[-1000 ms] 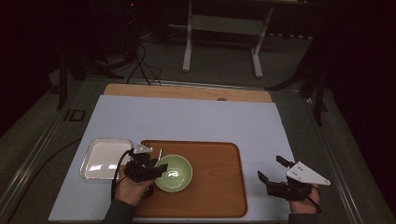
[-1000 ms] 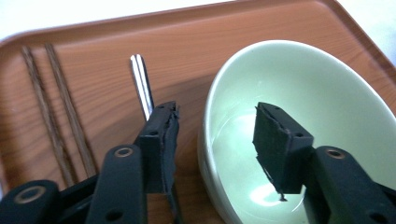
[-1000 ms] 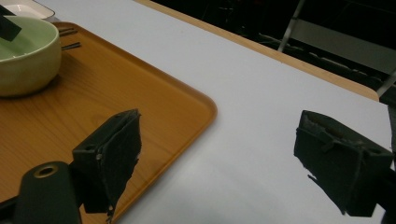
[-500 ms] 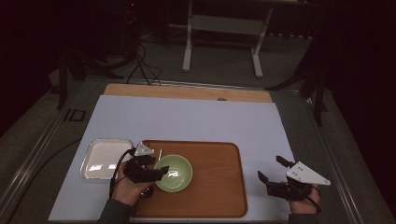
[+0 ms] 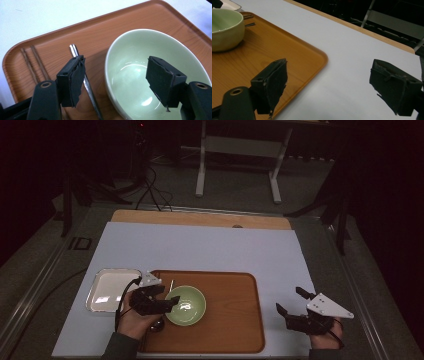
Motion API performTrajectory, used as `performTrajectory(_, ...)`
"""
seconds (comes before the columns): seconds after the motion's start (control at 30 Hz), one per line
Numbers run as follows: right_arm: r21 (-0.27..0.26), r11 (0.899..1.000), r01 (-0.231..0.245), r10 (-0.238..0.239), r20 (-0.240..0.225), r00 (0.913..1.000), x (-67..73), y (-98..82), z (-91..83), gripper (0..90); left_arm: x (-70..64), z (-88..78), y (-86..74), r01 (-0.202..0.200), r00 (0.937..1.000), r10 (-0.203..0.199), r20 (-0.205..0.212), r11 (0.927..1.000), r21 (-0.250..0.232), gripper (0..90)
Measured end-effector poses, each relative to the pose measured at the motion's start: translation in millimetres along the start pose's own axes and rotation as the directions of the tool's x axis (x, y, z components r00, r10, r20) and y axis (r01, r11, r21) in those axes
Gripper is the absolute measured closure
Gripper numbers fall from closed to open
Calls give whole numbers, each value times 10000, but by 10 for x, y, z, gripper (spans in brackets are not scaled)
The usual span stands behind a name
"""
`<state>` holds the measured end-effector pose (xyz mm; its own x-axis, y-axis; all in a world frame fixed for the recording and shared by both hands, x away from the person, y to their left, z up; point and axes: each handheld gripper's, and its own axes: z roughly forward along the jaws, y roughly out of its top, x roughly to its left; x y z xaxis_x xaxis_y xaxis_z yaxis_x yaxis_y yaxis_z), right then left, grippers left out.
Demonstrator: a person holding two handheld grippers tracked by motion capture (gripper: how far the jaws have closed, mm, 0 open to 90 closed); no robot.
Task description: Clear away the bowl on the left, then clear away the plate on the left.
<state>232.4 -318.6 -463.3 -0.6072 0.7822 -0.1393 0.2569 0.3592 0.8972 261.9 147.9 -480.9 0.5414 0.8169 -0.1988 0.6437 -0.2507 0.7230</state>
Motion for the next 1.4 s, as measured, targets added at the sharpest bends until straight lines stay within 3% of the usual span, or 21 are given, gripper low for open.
performTrajectory(0.33,19,10000,-15,16,-15,10000,2,0,0,142,34,-72,20,-108,9999,104,-133,9993,-361,266)
performTrajectory(0.83,9,10000,-8,8,-8,10000,1,0,-3,141,72,-156,34,-80,9995,59,-297,9975,-705,265)
performTrajectory(1.4,-2,10000,12,-12,-19,10000,6,-1,-5,141,200,-303,62,126,9973,-208,-699,9932,-1155,264)
